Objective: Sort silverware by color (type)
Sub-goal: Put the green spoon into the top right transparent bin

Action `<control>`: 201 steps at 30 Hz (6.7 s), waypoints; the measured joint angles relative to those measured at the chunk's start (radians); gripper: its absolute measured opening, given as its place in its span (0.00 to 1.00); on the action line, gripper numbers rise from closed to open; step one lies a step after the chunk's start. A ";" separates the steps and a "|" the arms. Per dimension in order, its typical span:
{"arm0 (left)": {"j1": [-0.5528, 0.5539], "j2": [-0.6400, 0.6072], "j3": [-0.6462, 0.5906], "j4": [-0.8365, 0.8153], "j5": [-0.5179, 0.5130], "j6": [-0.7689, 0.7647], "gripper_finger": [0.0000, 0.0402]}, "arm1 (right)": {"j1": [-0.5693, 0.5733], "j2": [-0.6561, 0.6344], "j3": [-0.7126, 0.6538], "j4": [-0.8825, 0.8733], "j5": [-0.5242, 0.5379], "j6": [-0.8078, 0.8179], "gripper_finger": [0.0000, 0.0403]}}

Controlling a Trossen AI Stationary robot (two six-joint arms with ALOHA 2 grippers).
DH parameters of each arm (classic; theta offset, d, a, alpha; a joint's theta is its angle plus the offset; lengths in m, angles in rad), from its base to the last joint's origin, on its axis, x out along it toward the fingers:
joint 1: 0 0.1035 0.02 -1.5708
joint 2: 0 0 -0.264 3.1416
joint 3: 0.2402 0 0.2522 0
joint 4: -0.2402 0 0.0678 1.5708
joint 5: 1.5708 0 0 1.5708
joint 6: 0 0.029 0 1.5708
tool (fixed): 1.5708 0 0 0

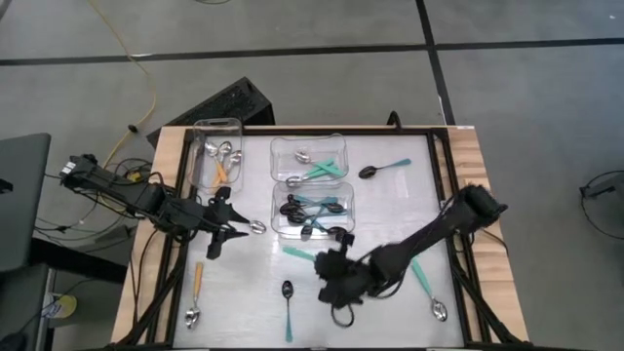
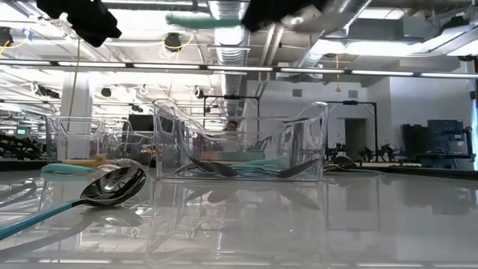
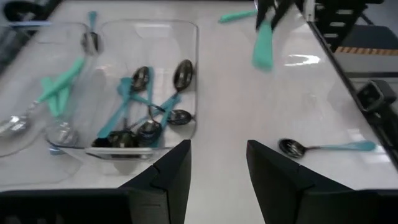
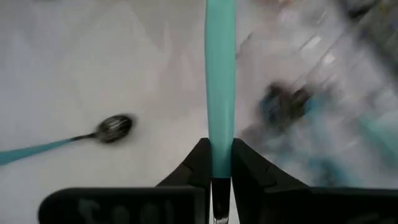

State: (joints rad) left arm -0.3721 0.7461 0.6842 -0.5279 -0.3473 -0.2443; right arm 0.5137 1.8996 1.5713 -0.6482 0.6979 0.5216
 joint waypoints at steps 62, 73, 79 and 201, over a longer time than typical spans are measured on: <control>0.003 0.000 0.000 -0.098 -0.331 -0.294 0.35 | -0.900 0.064 0.063 -0.017 -0.574 -1.018 0.54; 0.003 0.000 0.000 -0.172 -0.220 -0.282 0.34 | -0.731 0.056 0.297 -0.547 -0.576 -0.796 0.51; 0.003 0.000 0.000 -0.172 -0.213 -0.253 0.34 | -0.674 -0.074 0.141 -0.651 -0.617 -0.606 0.51; 0.003 -0.197 0.000 -0.003 -0.057 0.021 0.34 | -0.759 -0.310 -0.318 0.640 -0.785 -0.319 0.19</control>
State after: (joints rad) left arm -0.3691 0.5496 0.6842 -0.5312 -0.4046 -0.2237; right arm -0.2451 1.5893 1.2535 -0.0085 -0.0868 0.2030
